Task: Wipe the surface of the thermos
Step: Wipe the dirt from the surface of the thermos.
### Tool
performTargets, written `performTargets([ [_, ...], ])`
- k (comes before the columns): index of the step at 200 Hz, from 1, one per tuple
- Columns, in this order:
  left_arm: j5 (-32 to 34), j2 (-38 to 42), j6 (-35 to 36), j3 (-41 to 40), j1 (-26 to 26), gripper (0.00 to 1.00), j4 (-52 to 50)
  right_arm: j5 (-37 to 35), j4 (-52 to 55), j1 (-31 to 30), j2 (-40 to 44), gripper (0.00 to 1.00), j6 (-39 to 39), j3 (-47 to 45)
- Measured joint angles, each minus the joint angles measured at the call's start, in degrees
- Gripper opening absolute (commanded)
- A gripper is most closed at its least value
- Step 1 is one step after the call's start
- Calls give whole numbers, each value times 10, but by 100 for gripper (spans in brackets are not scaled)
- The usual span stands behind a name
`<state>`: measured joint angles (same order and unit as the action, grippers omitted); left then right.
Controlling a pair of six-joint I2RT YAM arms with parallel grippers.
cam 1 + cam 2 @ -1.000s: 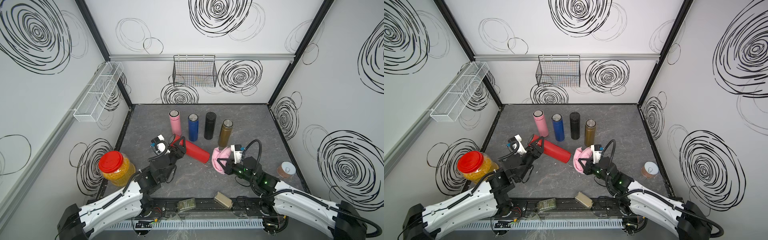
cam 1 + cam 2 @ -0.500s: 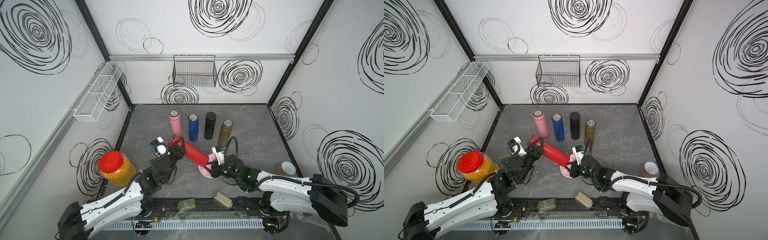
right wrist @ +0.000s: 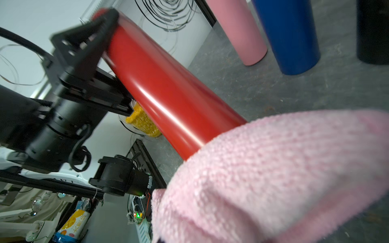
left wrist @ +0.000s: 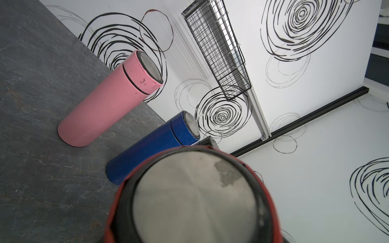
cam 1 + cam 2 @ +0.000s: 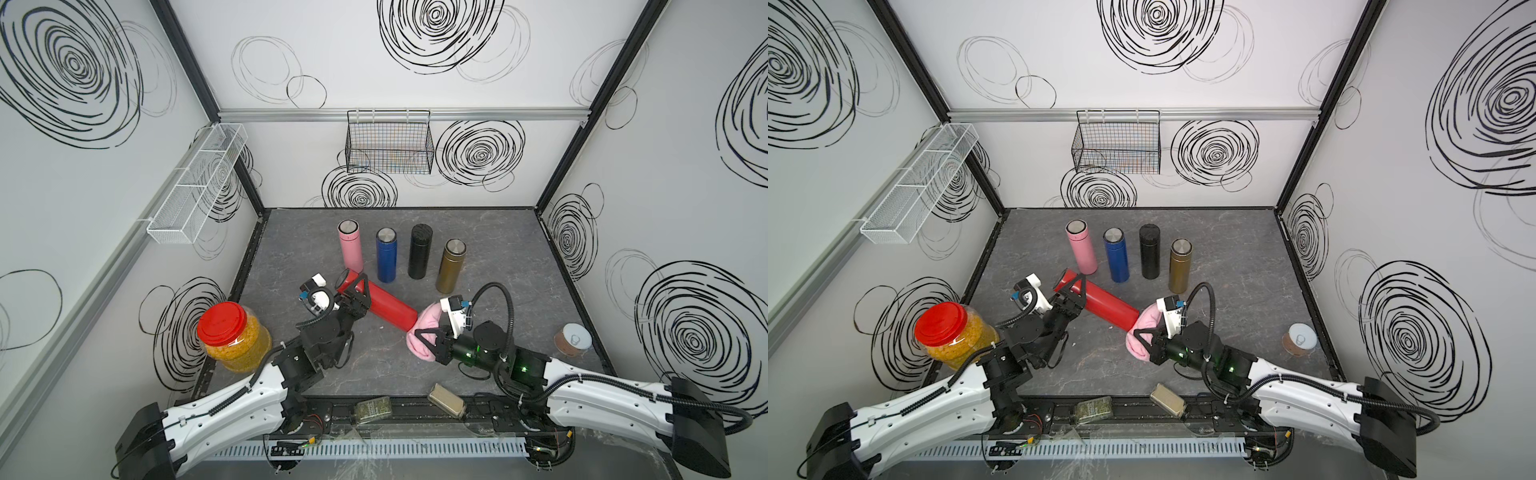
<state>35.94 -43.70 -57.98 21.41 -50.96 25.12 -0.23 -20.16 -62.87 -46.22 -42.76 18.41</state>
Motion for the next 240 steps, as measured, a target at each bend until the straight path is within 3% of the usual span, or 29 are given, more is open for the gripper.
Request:
performTargets([
  [24,-4,0,4,-4,0,0,-3,-13,-22,30,46,0,-9,-39],
  [44,-7,3,5,-4,0,0,-2,-29,-26,42,37,0,-21,-66],
  [85,-11,6,9,-4,0,0,4,-16,-61,42,-53,0,-32,-73],
  [120,-14,-2,10,-4,0,0,12,33,-99,42,-148,0,-10,-24],
  [145,-13,-7,10,-4,2,0,24,56,-114,43,-168,0,4,-1],
  [172,-13,-9,10,-4,3,0,36,62,-97,50,-137,0,14,-1],
  [240,-10,-26,5,-4,4,0,54,57,-29,73,34,0,36,-1],
])
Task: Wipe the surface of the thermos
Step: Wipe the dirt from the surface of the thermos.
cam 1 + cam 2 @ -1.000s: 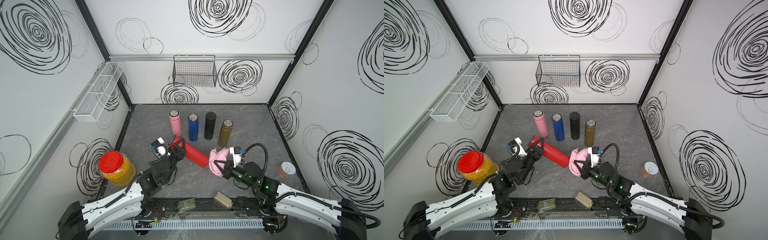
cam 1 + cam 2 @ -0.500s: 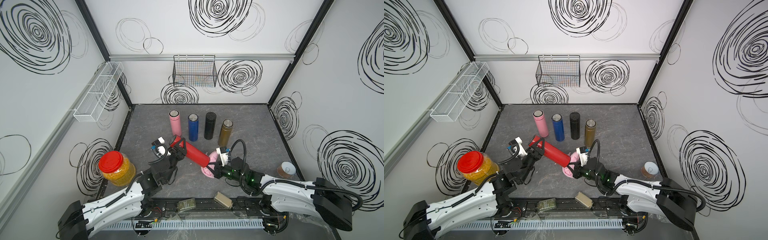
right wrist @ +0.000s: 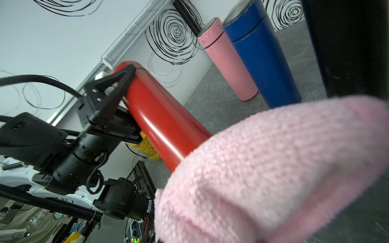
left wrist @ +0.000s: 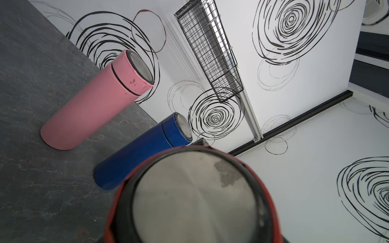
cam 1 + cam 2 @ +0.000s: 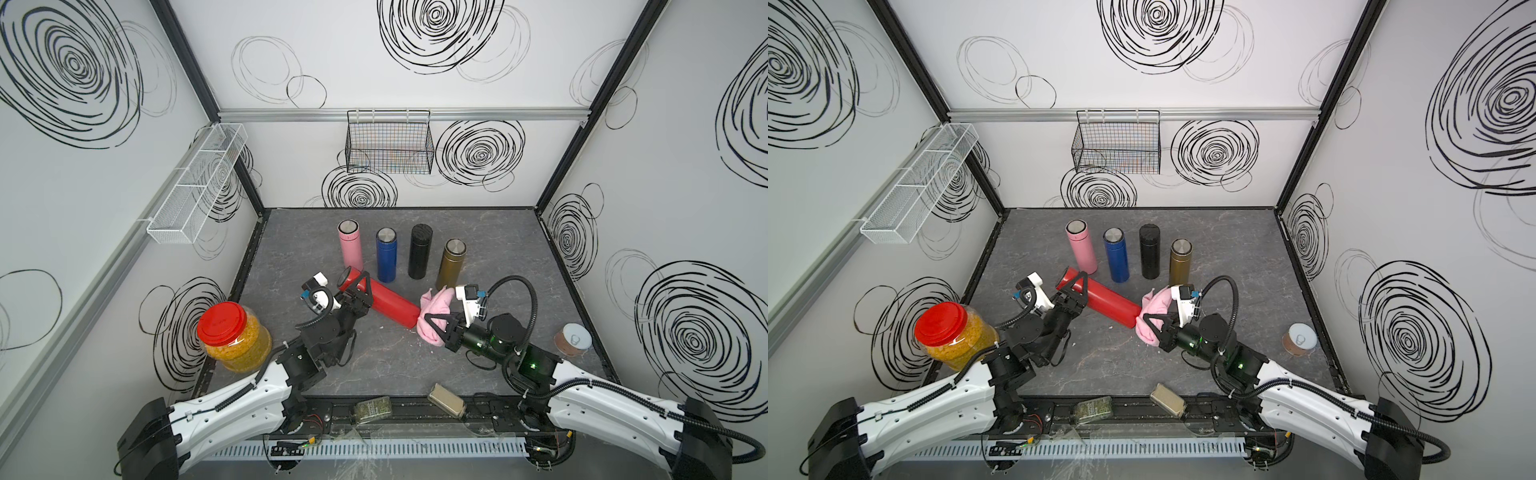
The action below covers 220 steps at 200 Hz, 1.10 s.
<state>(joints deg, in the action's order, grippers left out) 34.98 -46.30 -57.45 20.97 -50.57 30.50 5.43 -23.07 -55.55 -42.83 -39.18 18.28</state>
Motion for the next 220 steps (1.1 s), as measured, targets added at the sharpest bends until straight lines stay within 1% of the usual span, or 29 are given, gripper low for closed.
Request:
performTargets([
  [18,-2,-3,0,0,0,0,-14,0,-12,-20,2,0,16,1],
  [32,-2,-5,-1,2,0,0,-29,-5,-20,-60,-12,0,43,7],
  [55,-3,-14,-9,17,0,0,-59,-33,-36,-134,-85,0,96,44],
  [69,-5,-19,-18,32,-1,0,-76,-66,-41,-173,-150,0,129,83],
  [85,-5,-26,-26,47,-2,0,-86,-104,-47,-200,-221,0,162,130],
  [107,-10,-33,-31,61,-5,0,-97,-172,-48,-216,-303,0,184,181],
  [125,-13,-34,-32,62,-6,0,-104,-240,-38,-218,-329,0,181,186],
  [138,-12,-34,-32,62,-6,0,-112,-282,-23,-217,-324,0,166,175],
  [150,-7,-31,-28,62,-5,0,-118,-313,-3,-217,-301,0,144,155],
  [175,12,-19,-5,63,-3,0,-134,-362,51,-214,-214,0,97,102],
  [199,35,-22,52,81,1,0,-153,-397,96,-200,-116,0,62,60],
  [220,54,-64,129,129,1,0,-170,-416,127,-175,-40,0,47,32],
])
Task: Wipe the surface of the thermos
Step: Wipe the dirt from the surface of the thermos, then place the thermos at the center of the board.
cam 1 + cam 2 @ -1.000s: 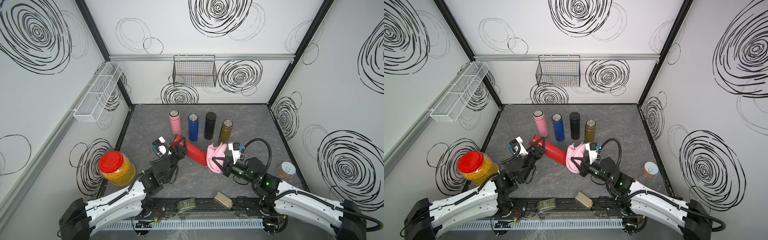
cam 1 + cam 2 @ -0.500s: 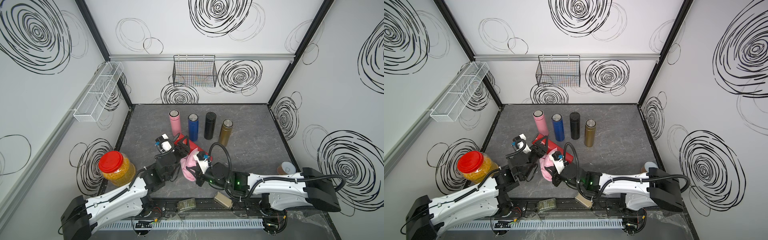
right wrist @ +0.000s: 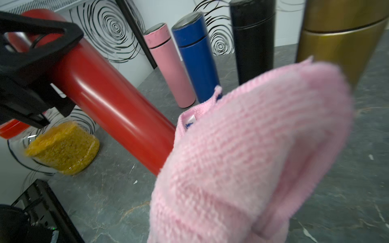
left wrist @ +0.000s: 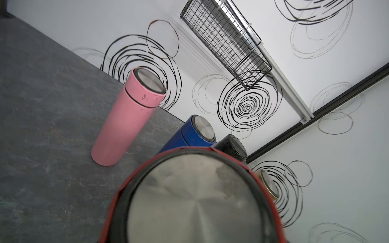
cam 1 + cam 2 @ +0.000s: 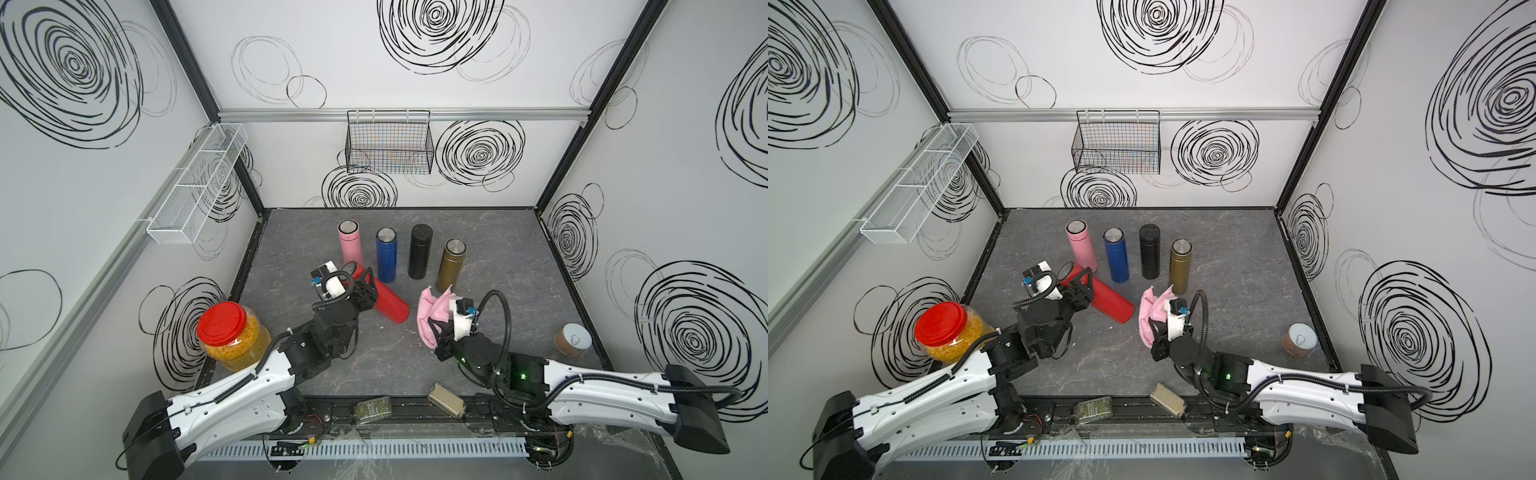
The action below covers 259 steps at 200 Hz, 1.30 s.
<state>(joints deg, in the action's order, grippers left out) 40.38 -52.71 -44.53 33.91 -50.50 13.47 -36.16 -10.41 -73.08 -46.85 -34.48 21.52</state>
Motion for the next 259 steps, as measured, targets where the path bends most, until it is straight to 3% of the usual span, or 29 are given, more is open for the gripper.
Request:
performTargets([
  [39,20,-129,116,99,0,0,2,-7,46,42,95,0,-2,-22],
  [114,44,-272,215,103,-18,0,47,-1,77,55,140,0,-3,-37],
  [259,74,-285,283,43,24,0,169,4,84,65,140,0,-4,-48],
])
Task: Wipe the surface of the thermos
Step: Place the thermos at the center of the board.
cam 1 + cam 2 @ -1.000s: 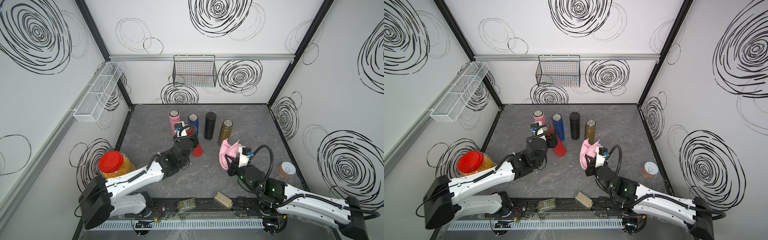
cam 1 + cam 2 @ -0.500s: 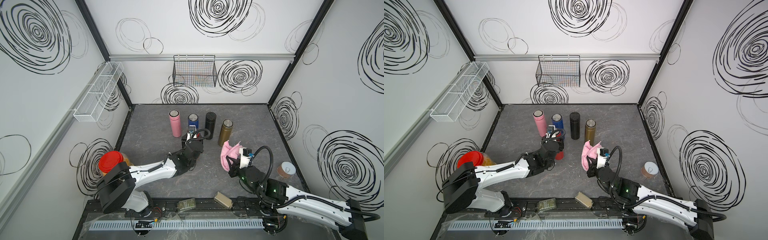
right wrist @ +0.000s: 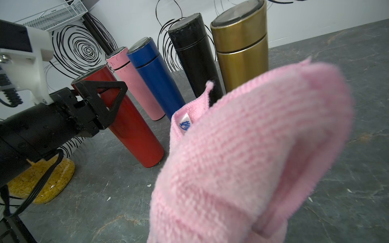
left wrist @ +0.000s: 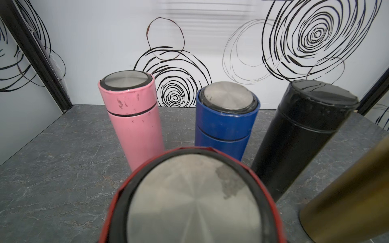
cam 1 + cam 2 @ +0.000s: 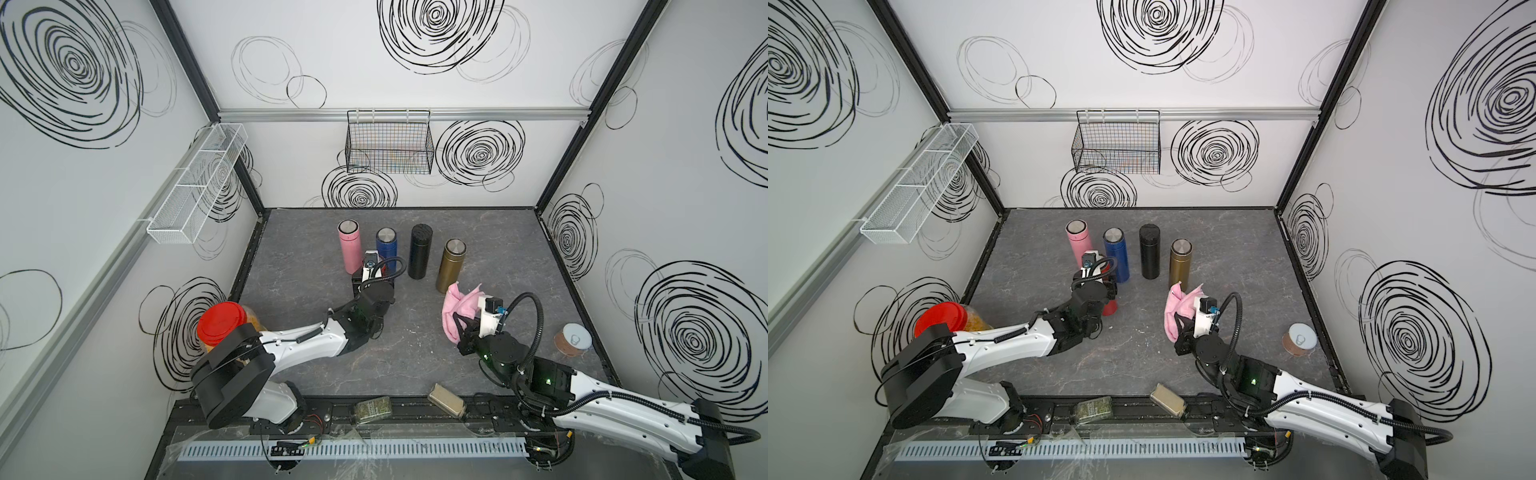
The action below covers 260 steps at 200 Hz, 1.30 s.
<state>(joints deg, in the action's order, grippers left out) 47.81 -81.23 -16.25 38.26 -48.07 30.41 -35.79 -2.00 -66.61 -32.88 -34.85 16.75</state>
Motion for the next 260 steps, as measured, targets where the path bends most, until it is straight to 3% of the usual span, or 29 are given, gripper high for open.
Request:
performTargets([
  [11,0,-4,0,0,0,1,9,0,1,0,0,0,0,0],
  [24,0,-9,0,0,0,36,17,0,1,0,0,0,0,0],
  [37,-2,-14,0,-1,0,55,22,0,1,0,0,0,0,0],
  [93,3,-20,0,-10,-7,100,52,3,0,5,-3,0,7,0],
  [153,26,-12,5,-10,-28,99,67,14,0,10,-8,0,15,0],
  [215,48,70,4,0,-38,99,19,24,1,16,-10,0,20,5],
  [260,61,124,-18,114,-46,99,-113,24,45,34,-9,0,8,42],
])
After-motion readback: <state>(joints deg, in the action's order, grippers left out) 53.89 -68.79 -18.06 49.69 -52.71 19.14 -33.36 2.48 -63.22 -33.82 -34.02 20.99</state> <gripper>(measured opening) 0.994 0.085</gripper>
